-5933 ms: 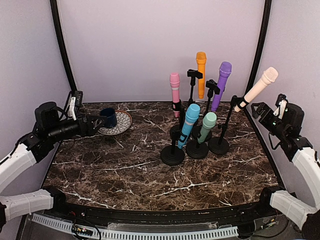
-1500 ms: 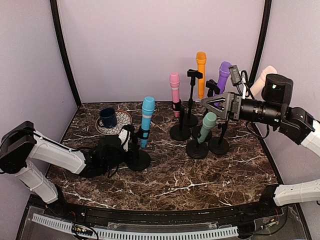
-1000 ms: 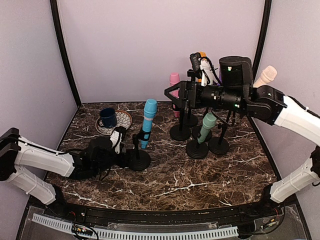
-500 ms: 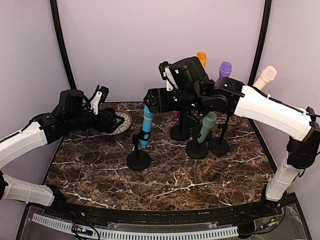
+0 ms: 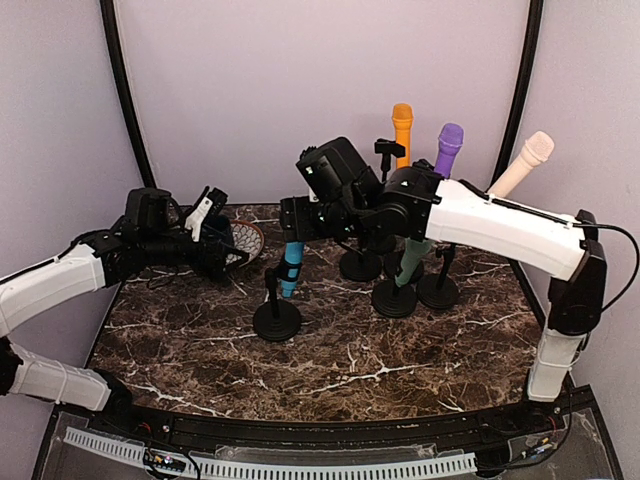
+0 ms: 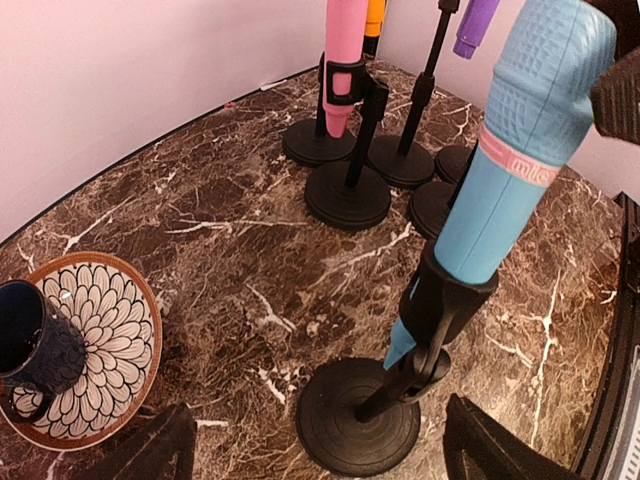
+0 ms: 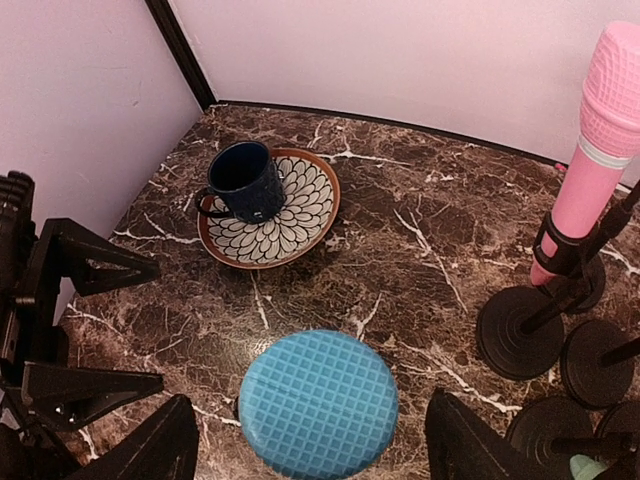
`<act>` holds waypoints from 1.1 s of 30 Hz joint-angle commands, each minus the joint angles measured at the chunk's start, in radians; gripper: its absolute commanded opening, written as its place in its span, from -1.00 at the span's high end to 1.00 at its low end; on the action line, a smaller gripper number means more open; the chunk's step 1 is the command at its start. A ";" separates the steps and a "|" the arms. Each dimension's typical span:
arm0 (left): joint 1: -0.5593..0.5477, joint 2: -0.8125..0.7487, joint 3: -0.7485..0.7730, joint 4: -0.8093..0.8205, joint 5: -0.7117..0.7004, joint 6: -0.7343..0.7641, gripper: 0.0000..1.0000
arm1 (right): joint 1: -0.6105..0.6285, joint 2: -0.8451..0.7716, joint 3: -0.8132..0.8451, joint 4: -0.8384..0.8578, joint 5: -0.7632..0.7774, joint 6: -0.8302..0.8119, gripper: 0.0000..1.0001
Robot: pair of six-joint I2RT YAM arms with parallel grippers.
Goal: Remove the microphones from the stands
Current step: Hold the microphone from the microphone stand, then hold the microphone stand at the center of the board.
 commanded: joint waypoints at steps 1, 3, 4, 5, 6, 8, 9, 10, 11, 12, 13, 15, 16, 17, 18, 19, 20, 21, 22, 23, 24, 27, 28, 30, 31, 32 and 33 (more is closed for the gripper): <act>0.001 -0.065 -0.055 0.066 0.000 0.067 -0.75 | 0.007 0.027 0.038 0.020 0.042 0.020 -0.54; 0.001 -0.083 -0.068 0.083 0.020 0.072 -0.75 | 0.005 0.049 0.047 0.028 0.036 0.017 -0.49; 0.001 -0.092 -0.076 0.088 0.030 0.074 -0.74 | 0.005 0.059 0.055 0.027 0.037 0.016 -0.45; 0.001 -0.100 -0.081 0.092 0.048 0.075 -0.74 | 0.005 0.066 0.063 0.028 0.037 0.015 -0.42; 0.001 -0.104 -0.089 0.101 0.070 0.079 -0.74 | 0.005 0.071 0.068 0.029 0.038 0.011 -0.39; 0.001 -0.107 -0.094 0.105 0.090 0.086 -0.74 | 0.005 0.078 0.069 0.040 0.032 0.003 -0.30; 0.000 -0.105 -0.094 0.105 0.092 0.088 -0.74 | 0.004 0.080 0.069 0.045 0.031 -0.001 -0.26; 0.000 -0.104 -0.094 0.105 0.095 0.089 -0.74 | 0.002 0.082 0.066 0.050 0.028 -0.002 -0.23; 0.000 -0.099 -0.093 0.105 0.096 0.089 -0.73 | 0.001 0.085 0.067 0.053 0.025 -0.002 -0.20; 0.000 -0.096 -0.092 0.105 0.100 0.090 -0.73 | 0.000 0.086 0.066 0.055 0.019 -0.002 -0.17; 0.000 -0.089 -0.092 0.104 0.104 0.089 -0.73 | -0.001 0.086 0.065 0.060 0.013 -0.002 -0.13; -0.001 -0.081 -0.091 0.104 0.131 0.088 -0.73 | -0.001 0.083 0.051 0.085 0.001 -0.010 -0.06; -0.001 -0.079 -0.092 0.106 0.162 0.088 -0.73 | -0.003 0.080 0.045 0.097 -0.004 -0.015 -0.03; -0.001 -0.077 -0.094 0.113 0.180 0.085 -0.73 | -0.003 0.077 0.038 0.108 -0.008 -0.021 0.03; -0.002 -0.075 -0.100 0.114 0.207 0.083 -0.73 | -0.003 0.075 0.031 0.120 -0.013 -0.029 0.08; -0.004 -0.072 -0.102 0.136 0.219 0.077 -0.73 | -0.004 0.072 0.023 0.129 -0.019 -0.037 0.13; -0.007 -0.069 -0.106 0.142 0.236 0.076 -0.73 | -0.004 0.069 0.017 0.138 -0.028 -0.044 0.17; -0.015 -0.059 -0.108 0.149 0.241 0.076 -0.73 | -0.004 0.067 0.010 0.146 -0.035 -0.051 0.21; -0.023 -0.042 -0.109 0.148 0.240 0.079 -0.73 | -0.004 0.064 0.005 0.151 -0.042 -0.057 0.24; -0.045 -0.033 -0.103 0.138 0.233 0.088 -0.73 | -0.005 0.060 -0.003 0.159 -0.050 -0.062 0.27; -0.058 -0.008 -0.097 0.131 0.198 0.093 -0.72 | -0.004 0.055 -0.013 0.168 -0.057 -0.065 0.29; -0.126 0.050 -0.057 0.061 0.121 0.112 -0.68 | -0.004 0.031 -0.057 0.203 -0.068 -0.071 0.30; -0.144 0.074 -0.050 0.052 0.104 0.108 -0.65 | -0.004 0.023 -0.068 0.211 -0.070 -0.070 0.30; -0.157 0.104 -0.035 0.049 0.061 0.093 -0.63 | -0.005 0.008 -0.087 0.226 -0.077 -0.069 0.30; -0.159 0.112 -0.030 0.052 0.044 0.087 -0.62 | -0.004 0.003 -0.095 0.233 -0.083 -0.069 0.30; -0.161 0.121 -0.028 0.064 0.033 0.074 -0.61 | -0.004 -0.001 -0.100 0.237 -0.086 -0.071 0.30; -0.162 0.125 -0.029 0.072 0.014 0.069 -0.60 | -0.004 -0.005 -0.104 0.239 -0.089 -0.072 0.30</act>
